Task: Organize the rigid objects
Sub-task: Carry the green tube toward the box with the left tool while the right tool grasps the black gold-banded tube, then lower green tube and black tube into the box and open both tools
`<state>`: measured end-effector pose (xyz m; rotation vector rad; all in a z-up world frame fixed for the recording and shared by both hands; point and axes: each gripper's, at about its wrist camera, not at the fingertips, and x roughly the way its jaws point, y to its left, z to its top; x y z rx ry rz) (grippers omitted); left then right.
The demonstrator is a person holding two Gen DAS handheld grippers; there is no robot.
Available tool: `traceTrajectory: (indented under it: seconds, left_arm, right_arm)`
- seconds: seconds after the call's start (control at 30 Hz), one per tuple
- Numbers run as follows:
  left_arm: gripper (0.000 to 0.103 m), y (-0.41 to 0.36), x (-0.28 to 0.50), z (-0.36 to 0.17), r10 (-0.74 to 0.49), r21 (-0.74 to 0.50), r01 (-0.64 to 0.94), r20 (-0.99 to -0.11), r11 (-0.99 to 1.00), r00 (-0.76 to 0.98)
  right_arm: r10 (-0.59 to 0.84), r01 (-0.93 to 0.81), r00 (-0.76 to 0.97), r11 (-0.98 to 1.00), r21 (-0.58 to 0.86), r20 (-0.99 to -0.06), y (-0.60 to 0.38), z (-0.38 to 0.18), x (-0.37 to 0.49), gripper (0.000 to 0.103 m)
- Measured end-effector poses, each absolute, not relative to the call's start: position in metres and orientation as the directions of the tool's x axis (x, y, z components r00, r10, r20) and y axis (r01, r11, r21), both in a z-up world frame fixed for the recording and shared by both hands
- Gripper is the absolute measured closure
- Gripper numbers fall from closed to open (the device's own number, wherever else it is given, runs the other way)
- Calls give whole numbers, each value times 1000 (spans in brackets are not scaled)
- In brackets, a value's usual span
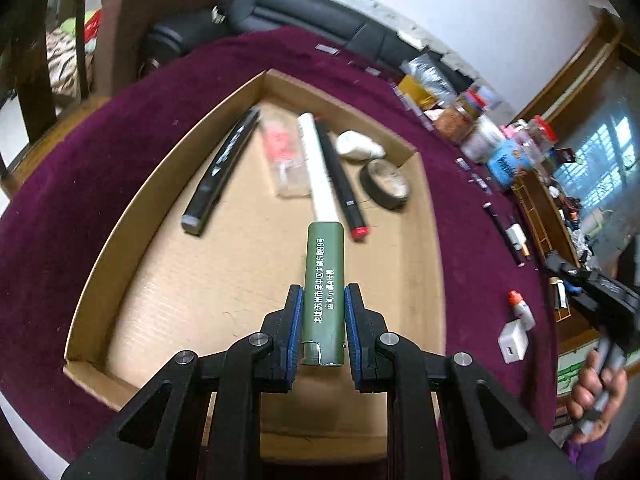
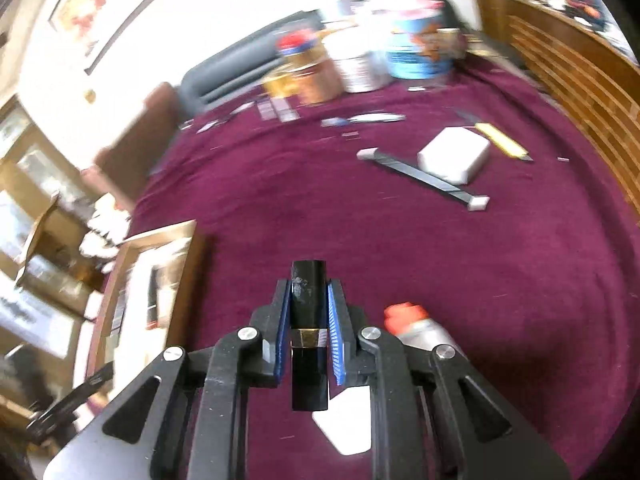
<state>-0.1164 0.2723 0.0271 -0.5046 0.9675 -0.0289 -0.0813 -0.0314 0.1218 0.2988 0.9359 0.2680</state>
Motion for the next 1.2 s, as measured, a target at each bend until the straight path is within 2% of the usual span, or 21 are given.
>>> traceTrajectory:
  seconds: [0.17, 0.3, 0.47, 0.7, 0.8, 0.93, 1.0, 1.2]
  left_arm:
    - [86, 284, -99, 17, -233, -416, -239, -806, 878, 544]
    - [86, 289, -86, 16, -191, -374, -259, -824, 891, 534]
    - [86, 300, -72, 13, -148, -340, -280, -832, 898, 535]
    - [85, 316, -68, 11, -181, -379, -283, -823, 881, 538]
    - [75, 326, -78, 14, -210, -414, -273, -805, 868, 554]
    - [68, 336, -99, 28, -249, -464, -240, -765, 853, 594]
    - [57, 340, -112, 37, -235, -467, -235, -744, 853, 625]
    - [49, 358, -136, 52, -201, -483, -253, -706, 838, 680]
  right_arm:
    - [484, -222, 476, 874, 432, -734, 31, 124, -86, 88]
    - [527, -288, 419, 849, 442, -740, 75, 122, -87, 88]
    - [529, -333, 356, 842, 424, -771, 121, 111, -84, 88]
    - [471, -371, 269, 855, 361, -840, 181, 80, -76, 88]
    - [474, -391, 232, 845, 364, -850, 199, 70, -77, 88]
    - [480, -418, 198, 830, 370, -854, 220, 64, -75, 88]
    - [485, -427, 172, 821, 379, -858, 230, 59, -72, 88]
    - [460, -443, 126, 819, 365, -879, 257, 42, -63, 88]
